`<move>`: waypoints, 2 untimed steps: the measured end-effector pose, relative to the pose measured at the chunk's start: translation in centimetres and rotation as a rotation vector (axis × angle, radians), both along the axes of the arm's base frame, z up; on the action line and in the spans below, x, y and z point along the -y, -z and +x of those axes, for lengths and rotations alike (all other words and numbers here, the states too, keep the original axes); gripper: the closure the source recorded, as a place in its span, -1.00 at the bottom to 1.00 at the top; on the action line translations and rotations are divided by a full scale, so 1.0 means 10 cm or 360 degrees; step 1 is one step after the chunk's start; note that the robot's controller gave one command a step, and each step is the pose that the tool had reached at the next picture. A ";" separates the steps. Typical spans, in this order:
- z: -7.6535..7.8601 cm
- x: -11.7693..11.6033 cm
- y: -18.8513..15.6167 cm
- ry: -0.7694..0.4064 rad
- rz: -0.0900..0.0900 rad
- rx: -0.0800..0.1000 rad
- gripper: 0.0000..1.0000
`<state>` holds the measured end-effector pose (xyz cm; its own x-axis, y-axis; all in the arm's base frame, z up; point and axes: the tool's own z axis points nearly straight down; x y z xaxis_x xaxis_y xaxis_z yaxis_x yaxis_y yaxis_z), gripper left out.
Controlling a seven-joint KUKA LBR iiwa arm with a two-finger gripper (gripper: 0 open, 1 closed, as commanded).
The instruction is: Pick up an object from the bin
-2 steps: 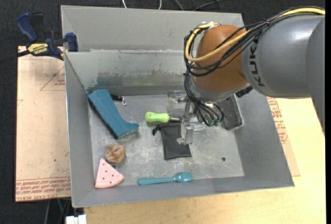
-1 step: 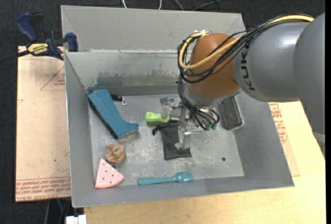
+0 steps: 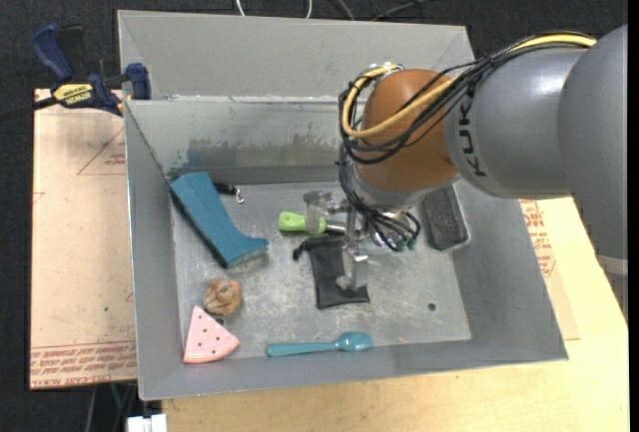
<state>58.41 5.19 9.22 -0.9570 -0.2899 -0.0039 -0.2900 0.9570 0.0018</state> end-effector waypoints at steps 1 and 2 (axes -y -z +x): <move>0.06 0.14 0.14 -0.0159 0.0003 0.0001 1.00; 0.06 0.14 0.14 -0.0159 0.0003 0.0001 1.00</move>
Offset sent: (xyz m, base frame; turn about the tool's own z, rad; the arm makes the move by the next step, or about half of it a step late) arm 0.0000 0.0000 0.0000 0.0000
